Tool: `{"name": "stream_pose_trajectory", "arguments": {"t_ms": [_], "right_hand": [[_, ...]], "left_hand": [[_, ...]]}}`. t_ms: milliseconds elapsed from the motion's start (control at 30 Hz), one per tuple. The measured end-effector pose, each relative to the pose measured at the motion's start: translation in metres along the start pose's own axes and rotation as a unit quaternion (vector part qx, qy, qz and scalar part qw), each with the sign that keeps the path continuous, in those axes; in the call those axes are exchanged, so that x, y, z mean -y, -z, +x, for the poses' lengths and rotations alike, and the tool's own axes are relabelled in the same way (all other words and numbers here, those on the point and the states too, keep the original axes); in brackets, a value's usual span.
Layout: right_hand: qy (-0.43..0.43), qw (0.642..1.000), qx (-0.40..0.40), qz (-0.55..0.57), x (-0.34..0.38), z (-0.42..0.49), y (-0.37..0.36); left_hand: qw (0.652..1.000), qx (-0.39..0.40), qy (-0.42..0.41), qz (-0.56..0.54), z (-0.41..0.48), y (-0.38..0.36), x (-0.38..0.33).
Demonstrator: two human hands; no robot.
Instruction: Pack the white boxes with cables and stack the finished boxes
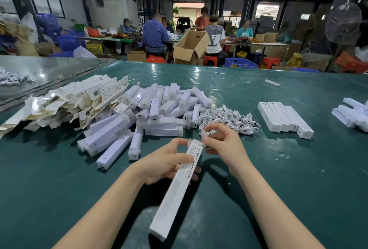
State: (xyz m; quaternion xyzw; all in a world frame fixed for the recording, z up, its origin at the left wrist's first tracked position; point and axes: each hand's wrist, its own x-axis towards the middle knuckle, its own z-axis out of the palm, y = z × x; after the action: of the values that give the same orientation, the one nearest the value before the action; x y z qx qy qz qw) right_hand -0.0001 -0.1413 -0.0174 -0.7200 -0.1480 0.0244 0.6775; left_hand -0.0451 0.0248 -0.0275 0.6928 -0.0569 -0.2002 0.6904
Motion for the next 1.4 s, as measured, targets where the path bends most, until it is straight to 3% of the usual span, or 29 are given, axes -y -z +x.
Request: {"name": "stream_pose_trajectory", "arguments": {"t_ms": [233,500,633,833,1033,1400], "right_hand": [[-0.063,0.995,0.075,-0.02,0.006,0.001,0.011],[-0.039,0.983,0.138,-0.116,0.001,-0.001,0.01],[-0.022,0.989,0.136,-0.058,-0.001,-0.001,0.009],[-0.02,0.979,0.189,-0.077,0.002,-0.005,0.015],[-0.026,0.991,0.12,-0.046,-0.002,-0.003,0.01],[0.008,0.984,0.166,-0.066,0.002,-0.005,0.006]], "left_hand": [[1.0,-0.015,-0.019,-0.019,0.004,0.001,0.003],[0.999,0.015,-0.03,0.018,0.003,0.001,0.002],[0.999,0.008,-0.035,0.017,0.005,0.002,0.004],[0.999,0.03,-0.023,0.015,0.001,0.007,0.002],[0.999,0.004,-0.032,0.011,0.001,0.007,0.002],[0.997,-0.03,-0.049,0.043,-0.001,0.007,0.003]]}}
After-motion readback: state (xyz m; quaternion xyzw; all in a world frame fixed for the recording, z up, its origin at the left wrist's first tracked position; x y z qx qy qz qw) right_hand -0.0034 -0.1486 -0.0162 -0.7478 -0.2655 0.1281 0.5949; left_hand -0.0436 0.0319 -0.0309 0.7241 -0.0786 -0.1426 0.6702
